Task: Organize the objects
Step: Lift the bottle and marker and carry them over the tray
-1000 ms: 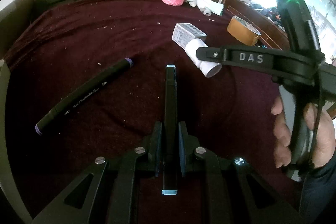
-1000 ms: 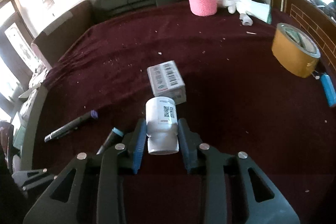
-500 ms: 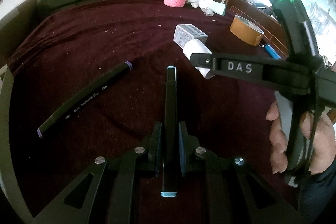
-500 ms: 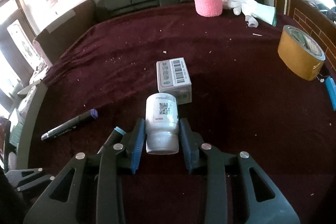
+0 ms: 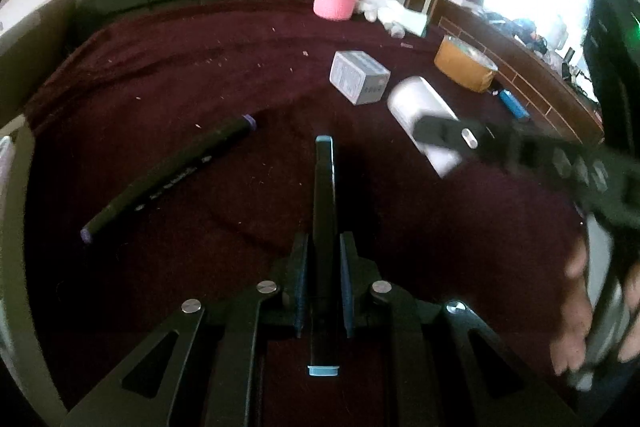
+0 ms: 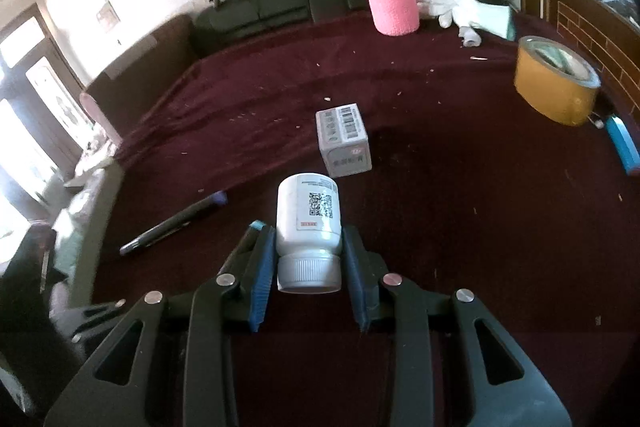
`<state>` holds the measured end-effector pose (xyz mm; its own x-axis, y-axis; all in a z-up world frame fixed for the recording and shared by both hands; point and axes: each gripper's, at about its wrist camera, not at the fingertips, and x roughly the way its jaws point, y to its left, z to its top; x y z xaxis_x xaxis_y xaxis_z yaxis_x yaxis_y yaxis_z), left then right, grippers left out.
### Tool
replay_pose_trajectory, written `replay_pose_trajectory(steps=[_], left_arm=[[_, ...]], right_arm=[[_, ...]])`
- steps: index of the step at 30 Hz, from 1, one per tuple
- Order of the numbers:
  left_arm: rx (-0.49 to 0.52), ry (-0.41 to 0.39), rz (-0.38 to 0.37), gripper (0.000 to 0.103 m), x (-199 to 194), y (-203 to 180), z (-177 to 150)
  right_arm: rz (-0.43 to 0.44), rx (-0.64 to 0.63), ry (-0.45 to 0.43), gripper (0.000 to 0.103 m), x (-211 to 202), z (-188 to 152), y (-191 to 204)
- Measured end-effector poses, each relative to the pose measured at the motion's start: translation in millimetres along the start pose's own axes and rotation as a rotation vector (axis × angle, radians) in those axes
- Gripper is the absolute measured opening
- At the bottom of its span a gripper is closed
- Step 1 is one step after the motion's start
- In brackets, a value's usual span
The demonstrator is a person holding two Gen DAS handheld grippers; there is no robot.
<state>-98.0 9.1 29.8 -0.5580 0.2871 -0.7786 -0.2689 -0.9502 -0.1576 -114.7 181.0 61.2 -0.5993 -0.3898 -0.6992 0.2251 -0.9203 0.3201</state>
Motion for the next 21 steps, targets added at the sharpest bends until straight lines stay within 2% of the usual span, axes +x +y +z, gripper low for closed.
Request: replay_pose_trajectory(steps=[5,11,15,21], left_arm=[[-0.007,-0.061,0.037,0.012,-32.4,1.2,-8.0],[0.007,-0.005,0.06,0.012,-42.8,4.5,-25.7],[0.004,0.039,0.066,0.012,-31.7,5.6,-36.9],[0.009,0.061,0.085,0.012,-20.1,1.3,-36.7]], right_arm=[[0.025,0.006,-0.03,0.031,-28.4,-27.6,8.4],[0.052,-0.03,0.005,0.031,-31.5,-43.3,24.6],[0.043,-0.045,0.029,0.031,-24.4,-53.1,27.7],[0.042,-0.045,0.049,0.031,-17.2,-57.8,24.5]])
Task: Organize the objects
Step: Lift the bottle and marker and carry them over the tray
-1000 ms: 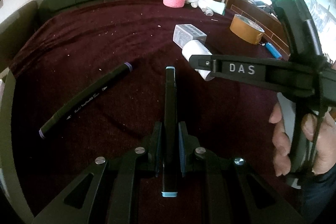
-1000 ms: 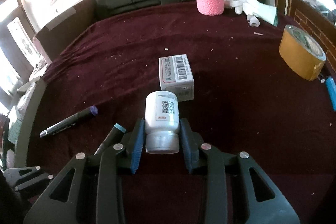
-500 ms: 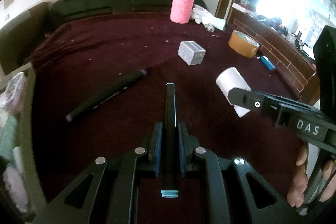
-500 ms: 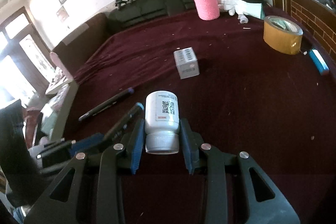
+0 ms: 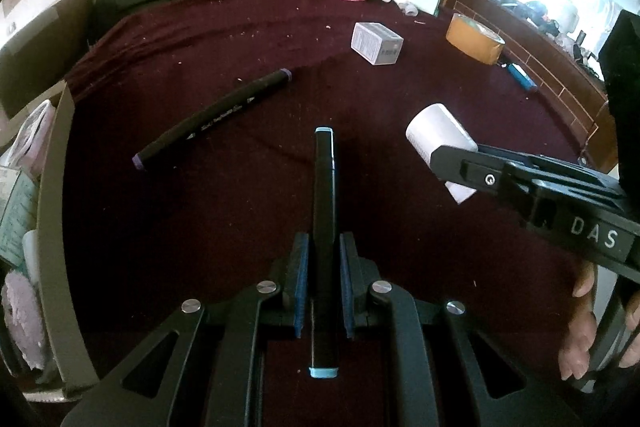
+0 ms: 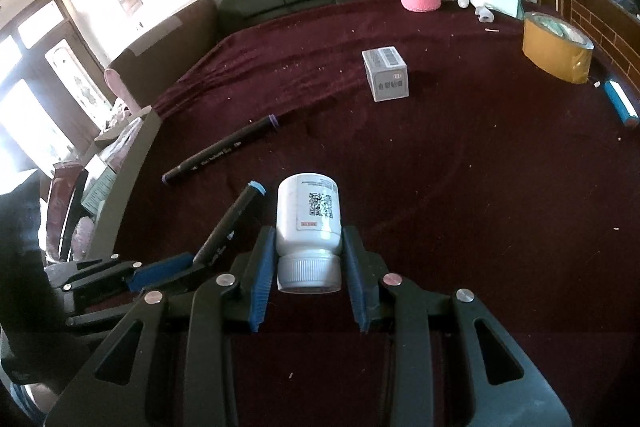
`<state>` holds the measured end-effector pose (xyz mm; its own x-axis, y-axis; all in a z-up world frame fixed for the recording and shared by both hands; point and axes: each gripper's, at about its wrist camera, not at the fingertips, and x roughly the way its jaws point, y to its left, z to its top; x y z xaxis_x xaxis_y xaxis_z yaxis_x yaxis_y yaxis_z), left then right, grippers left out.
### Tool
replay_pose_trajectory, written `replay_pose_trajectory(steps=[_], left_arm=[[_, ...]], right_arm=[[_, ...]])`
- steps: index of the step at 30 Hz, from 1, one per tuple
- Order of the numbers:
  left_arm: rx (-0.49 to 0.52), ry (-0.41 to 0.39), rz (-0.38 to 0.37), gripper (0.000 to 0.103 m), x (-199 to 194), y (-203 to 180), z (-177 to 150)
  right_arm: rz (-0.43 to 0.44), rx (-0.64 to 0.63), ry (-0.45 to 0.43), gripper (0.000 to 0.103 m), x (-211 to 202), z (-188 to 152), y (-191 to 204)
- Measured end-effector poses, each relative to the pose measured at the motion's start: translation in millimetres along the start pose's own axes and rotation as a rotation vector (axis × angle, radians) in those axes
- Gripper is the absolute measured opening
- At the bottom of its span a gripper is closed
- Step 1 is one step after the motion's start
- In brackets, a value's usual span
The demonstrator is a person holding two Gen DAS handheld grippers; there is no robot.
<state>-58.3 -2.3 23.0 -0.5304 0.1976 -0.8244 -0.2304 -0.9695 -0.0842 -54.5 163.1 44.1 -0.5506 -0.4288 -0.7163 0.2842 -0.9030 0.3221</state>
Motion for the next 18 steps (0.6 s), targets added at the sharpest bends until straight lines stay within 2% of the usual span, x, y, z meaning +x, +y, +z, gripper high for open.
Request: replay_pose_trajectory(steps=[3,6,7,8,9,10,18], left_arm=[[0.0,0.006,0.016,0.014,4.8,-2.0,5.8],[-0.007,0.015,0.015,0.028,10.9,-4.7,14.6],[0.004,0.015,0.026,0.029,12.8,-7.5,17.0],[0.016,0.008,0.044,0.028,14.6,-10.7,17.4],[0.028,-0.005,0.058,0.023,15.1,-13.5,16.3],[0.044,-0.016,0.069,0.011,15.0,-15.8,14.6],[-0.005,-0.061,0.039,0.011,-5.3,-6.5,6.3]], right_arm=[[0.012,0.006,0.01,0.031,1.7,0.0,-3.7],[0.023,0.009,0.016,0.031,3.0,0.0,-5.8],[0.025,0.012,0.016,0.031,2.9,-0.2,-6.6],[0.026,0.015,0.015,0.031,2.8,-0.3,-7.3],[0.029,0.014,0.016,0.031,2.6,-0.1,-7.7],[0.03,0.012,0.014,0.031,2.0,0.0,-7.7],[0.035,0.003,-0.009,0.031,-3.9,2.1,-5.7]])
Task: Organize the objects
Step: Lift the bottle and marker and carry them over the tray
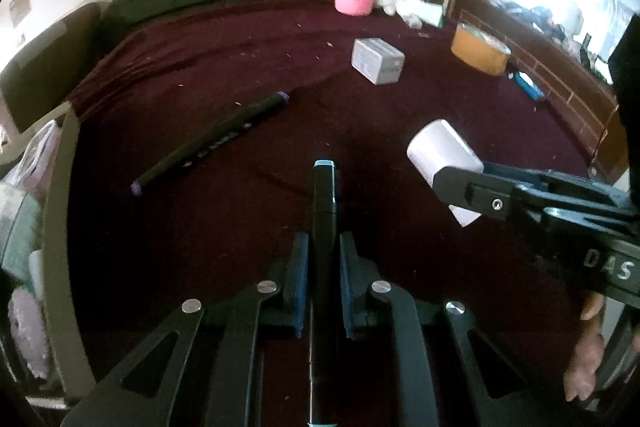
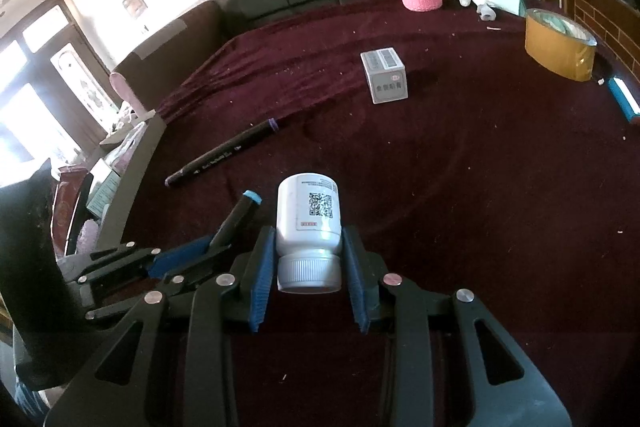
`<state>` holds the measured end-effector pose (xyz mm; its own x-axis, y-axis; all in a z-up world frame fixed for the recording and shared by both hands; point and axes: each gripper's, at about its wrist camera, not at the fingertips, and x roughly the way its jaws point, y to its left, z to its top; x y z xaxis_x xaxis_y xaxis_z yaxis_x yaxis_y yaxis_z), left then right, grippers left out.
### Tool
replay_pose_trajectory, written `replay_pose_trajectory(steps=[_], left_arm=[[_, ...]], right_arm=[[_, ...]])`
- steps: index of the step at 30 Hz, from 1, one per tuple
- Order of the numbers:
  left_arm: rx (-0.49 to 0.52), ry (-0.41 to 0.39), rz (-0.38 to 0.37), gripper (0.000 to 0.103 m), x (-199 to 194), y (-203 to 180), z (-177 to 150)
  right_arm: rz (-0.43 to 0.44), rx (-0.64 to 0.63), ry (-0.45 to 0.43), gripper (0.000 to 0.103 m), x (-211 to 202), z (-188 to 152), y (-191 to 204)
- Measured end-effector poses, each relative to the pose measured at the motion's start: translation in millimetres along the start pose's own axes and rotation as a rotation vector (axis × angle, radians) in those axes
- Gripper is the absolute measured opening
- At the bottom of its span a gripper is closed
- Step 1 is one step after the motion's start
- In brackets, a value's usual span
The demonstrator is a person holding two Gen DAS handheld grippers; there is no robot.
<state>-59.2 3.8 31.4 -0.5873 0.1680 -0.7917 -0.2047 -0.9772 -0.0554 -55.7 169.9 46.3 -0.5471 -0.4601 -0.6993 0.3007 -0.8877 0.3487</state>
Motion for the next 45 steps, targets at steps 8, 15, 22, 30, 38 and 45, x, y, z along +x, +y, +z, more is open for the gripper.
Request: replay_pose_trajectory(steps=[8,15,22,30,38,45], left_arm=[[-0.071,-0.061,-0.017,0.011,-34.9,21.5,-2.9],[-0.154,-0.14,0.007,0.011,-80.8,63.7,-10.9],[-0.251,-0.247,0.025,0.012,-141.2,125.8,-13.1],[-0.337,-0.303,0.127,0.012,-185.0,219.5,-9.9],[-0.46,-0.224,0.127,0.02,-149.9,318.5,-8.3],[-0.537,-0.154,0.008,0.023,-100.1,367.3,-0.1]], right_arm=[[0.015,-0.024,0.003,0.031,0.0,-1.7,7.9],[0.029,-0.066,-0.001,0.031,0.7,-4.8,19.6],[0.116,-0.081,0.005,0.031,-3.9,0.9,48.7],[0.247,-0.171,0.053,0.032,6.5,32.3,136.1],[0.283,-0.24,0.113,0.032,63.3,63.1,221.4],[0.259,-0.241,0.188,0.032,138.8,76.1,265.8]])
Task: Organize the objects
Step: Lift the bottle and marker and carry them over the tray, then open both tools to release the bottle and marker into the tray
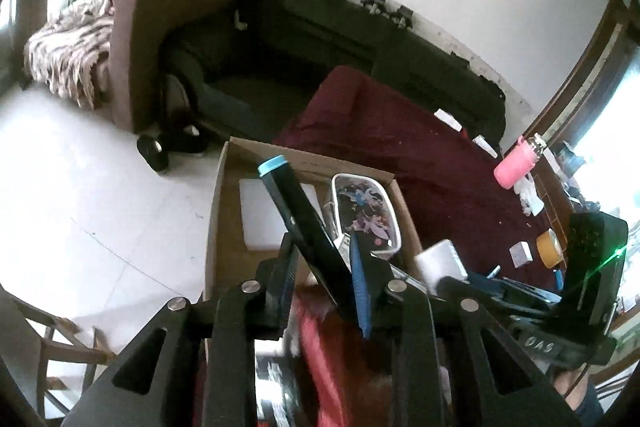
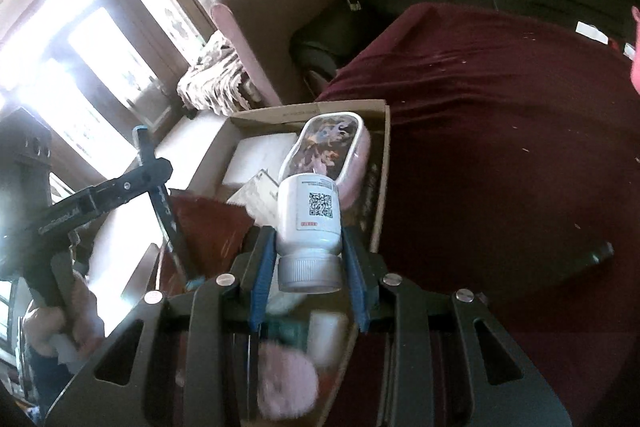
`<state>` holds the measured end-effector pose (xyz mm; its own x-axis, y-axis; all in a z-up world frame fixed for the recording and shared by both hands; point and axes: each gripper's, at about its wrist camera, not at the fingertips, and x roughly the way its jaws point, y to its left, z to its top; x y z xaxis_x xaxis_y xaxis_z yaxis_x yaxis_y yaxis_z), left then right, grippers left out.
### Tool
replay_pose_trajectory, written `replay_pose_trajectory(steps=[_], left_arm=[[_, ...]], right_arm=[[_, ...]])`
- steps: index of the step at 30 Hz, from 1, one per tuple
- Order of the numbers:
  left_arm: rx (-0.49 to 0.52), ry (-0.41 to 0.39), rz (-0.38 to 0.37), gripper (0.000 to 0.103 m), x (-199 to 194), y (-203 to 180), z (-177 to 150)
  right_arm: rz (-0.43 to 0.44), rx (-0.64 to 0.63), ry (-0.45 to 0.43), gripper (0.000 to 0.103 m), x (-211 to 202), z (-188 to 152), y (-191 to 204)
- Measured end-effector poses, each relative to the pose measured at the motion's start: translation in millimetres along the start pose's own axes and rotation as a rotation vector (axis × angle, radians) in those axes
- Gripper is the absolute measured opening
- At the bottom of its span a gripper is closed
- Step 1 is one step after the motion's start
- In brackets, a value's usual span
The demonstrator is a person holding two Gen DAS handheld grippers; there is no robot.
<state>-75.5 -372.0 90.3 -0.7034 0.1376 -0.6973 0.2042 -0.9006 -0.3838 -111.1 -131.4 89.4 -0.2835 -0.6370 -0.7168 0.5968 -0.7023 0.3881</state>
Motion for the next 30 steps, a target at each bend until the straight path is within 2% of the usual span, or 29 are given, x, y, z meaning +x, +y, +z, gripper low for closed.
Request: replay_pose_trajectory(steps=[6,12,14,16,18,19,20,25,30], left_arm=[[-0.026,0.069,0.004,0.022,37.1,11.8,12.5],[-0.045,0.054,0.02,0.022,41.7,19.0,13.4],[-0.048,0.047,0.021,0.026,37.9,18.5,11.6],[-0.059,0.035,0.019,0.037,31.7,20.4,9.9],[-0.064,0.019,0.01,0.041,24.4,21.2,10.0],[-0.065,0.017,0.008,0.041,20.6,21.0,9.8],[-0.063,0.013,0.003,0.041,17.6,19.0,9.5],[-0.022,-0.014,0.009,0.041,-2.5,2.6,6.9],[0.058,-0.022,-0.008,0.042,-16.8,-32.9,1.6]], right_arm=[[-0.036,0.005,0.011,0.032,41.6,16.8,4.3],[-0.06,-0.025,0.02,0.032,61.3,28.8,14.5],[-0.08,-0.046,0.022,0.032,61.9,30.9,18.1],[-0.078,-0.058,0.021,0.033,59.9,31.7,19.8],[-0.093,-0.055,0.006,0.038,52.2,30.9,20.2],[-0.092,-0.054,-0.006,0.047,48.8,30.7,20.5],[-0.089,-0.053,-0.019,0.05,43.2,30.6,20.4],[-0.043,-0.021,-0.07,0.051,13.0,26.2,19.3],[-0.006,0.018,-0.112,0.054,-19.3,6.8,10.2]])
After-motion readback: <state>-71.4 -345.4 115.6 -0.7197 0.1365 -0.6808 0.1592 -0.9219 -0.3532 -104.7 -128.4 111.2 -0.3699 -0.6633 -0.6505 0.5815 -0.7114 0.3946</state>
